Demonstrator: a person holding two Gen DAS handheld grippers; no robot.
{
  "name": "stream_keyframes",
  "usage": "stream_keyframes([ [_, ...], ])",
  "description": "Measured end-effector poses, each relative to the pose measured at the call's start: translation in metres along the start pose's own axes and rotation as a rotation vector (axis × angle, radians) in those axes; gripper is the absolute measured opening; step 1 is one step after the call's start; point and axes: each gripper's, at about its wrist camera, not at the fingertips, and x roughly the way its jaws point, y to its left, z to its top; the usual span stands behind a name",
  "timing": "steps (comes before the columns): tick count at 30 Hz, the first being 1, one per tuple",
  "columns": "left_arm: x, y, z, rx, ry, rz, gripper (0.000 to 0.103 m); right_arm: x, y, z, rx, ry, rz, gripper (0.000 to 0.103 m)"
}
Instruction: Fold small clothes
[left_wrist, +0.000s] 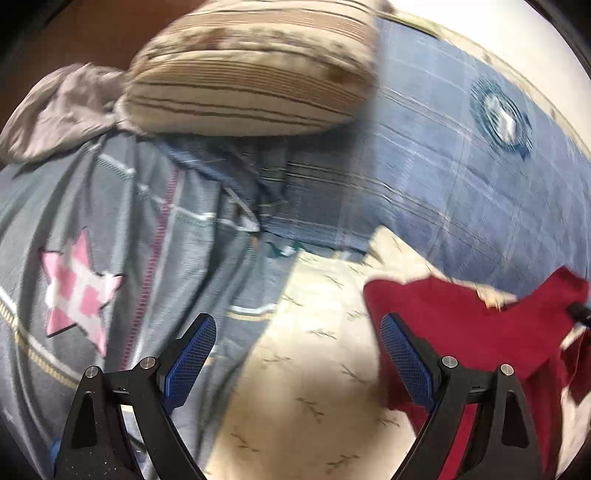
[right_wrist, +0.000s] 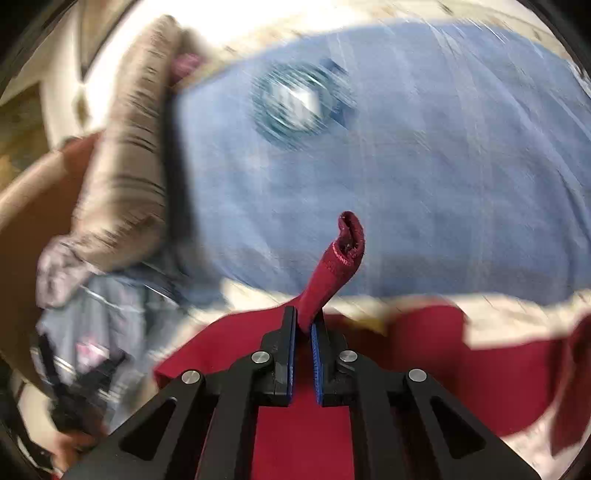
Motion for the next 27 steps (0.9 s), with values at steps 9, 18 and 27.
stream_keyframes([
  [9,0.031,-0.041,-0.014,0.129,0.089,0.004,0.091,0.02,-0.055,-0.047,0.082,0.08,-0.11,0.007],
  [18,0.054,-0.058,-0.021,0.155,0.133,0.007,0.092,0.031,-0.11,-0.053,0.254,0.141,-0.072,0.023],
  [27,0.047,-0.057,-0.022,0.136,0.102,-0.006,0.092,-0.003,-0.096,-0.058,0.182,0.043,0.009,0.04],
])
